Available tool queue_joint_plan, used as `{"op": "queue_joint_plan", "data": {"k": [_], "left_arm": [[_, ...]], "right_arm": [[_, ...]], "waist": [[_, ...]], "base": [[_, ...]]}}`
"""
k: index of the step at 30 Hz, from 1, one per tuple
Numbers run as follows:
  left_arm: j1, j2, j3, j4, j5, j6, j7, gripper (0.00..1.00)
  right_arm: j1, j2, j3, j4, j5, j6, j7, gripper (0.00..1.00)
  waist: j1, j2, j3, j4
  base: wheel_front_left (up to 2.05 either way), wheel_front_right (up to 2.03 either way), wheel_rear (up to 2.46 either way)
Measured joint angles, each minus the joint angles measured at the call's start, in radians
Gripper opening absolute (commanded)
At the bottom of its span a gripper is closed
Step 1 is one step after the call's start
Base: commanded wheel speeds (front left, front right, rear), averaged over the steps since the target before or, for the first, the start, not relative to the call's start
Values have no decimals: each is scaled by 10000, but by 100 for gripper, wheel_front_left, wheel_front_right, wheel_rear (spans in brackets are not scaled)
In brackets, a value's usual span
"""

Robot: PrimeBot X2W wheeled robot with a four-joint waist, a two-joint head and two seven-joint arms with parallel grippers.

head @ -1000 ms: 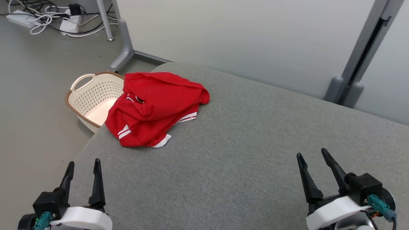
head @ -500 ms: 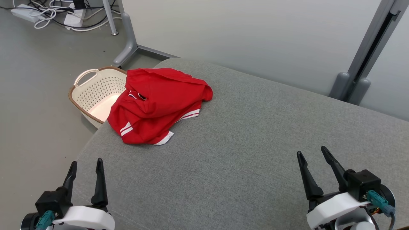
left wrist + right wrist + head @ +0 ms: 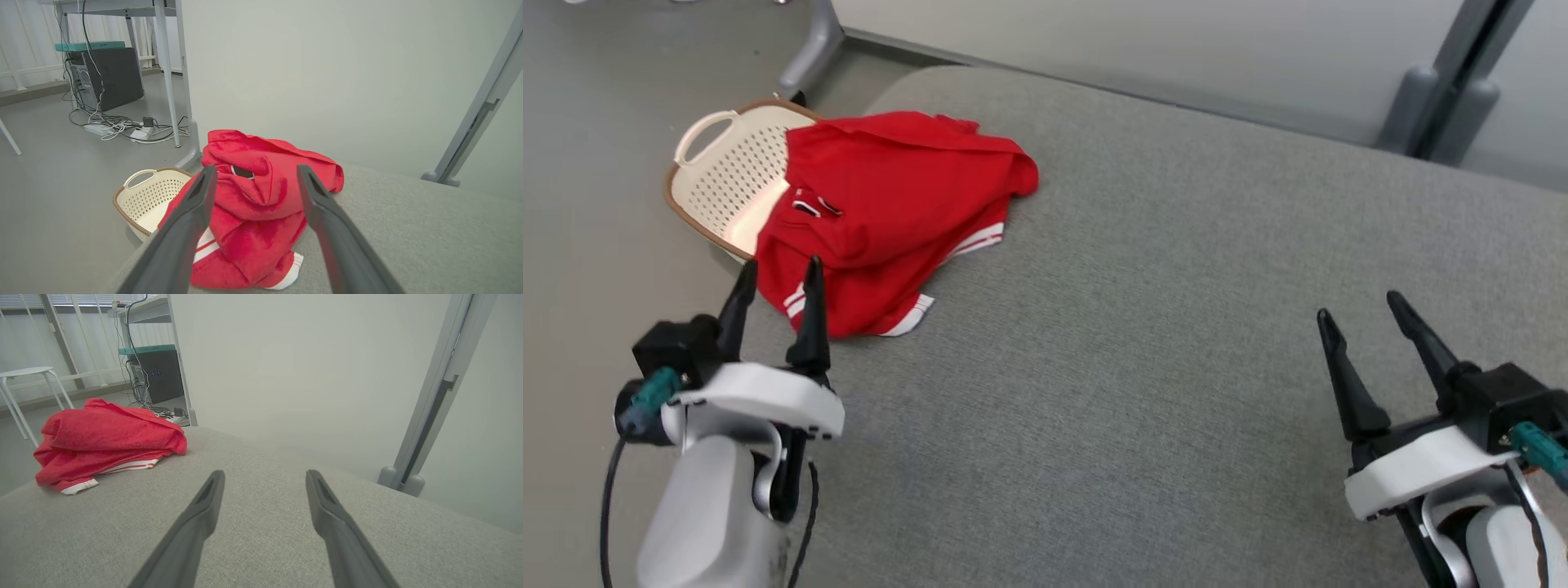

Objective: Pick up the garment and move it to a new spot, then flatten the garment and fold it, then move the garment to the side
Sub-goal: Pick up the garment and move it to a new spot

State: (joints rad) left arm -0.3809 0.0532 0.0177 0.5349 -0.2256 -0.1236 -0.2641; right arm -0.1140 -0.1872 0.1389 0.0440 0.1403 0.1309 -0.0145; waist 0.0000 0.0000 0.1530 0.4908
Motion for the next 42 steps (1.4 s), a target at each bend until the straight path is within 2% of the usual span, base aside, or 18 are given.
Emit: {"op": "queue_joint_plan", "data": {"k": [5,14,15,16,18,19,25,31,36,37,42], "left_arm": [[-1662,307,316,1400,-316,-29,-2,100],[-3588,1001,485,4531,-696,-61,0,100],[-3694,1043,522,4646,-734,-61,-2,54],[-3773,1103,562,4675,-738,-61,-2,54],[-3852,1216,671,4558,-732,-61,-2,5],[-3842,1233,738,4403,-706,-61,0,0],[-3167,1177,1296,2640,-391,13,0,0],[-1852,986,1628,439,117,13,-2,0],[-344,803,1421,-1227,445,0,0,0],[322,732,1289,-1914,539,-2,-2,0],[1942,493,671,-3568,719,-10,336,0]], "right_arm": [[-685,-414,194,-612,-50,-2,360,100],[-1139,-535,280,-625,-4,-2,337,100],[-1166,-525,261,-598,2,-2,301,100],[-1187,-516,240,-564,2,-2,240,100],[-1246,-512,192,-466,2,-2,201,100],[-1295,-504,173,-418,2,-2,144,100],[-1370,-326,0,-136,2,-2,-100,100],[-1065,25,-180,328,81,-2,-489,100],[-504,384,-291,711,211,-2,-740,100],[-249,499,-293,792,257,-2,-788,100],[325,708,-291,855,366,-2,-821,100]], "waist": [[0,0,1195,-566],[0,0,2841,-1661],[0,0,2936,-1763],[1,0,3023,-1848],[0,0,3132,-1970],[0,-1,3145,-2005],[0,0,2775,-1974],[0,0,1929,-1995],[0,0,971,-2131],[0,0,565,-2221],[0,0,-349,-2593]], "base": [[0,0,0],[0,0,0],[0,0,0],[0,0,0],[0,0,0],[0,0,0],[0,0,0],[0,0,0],[0,0,0],[0,0,0],[0,0,0]]}}
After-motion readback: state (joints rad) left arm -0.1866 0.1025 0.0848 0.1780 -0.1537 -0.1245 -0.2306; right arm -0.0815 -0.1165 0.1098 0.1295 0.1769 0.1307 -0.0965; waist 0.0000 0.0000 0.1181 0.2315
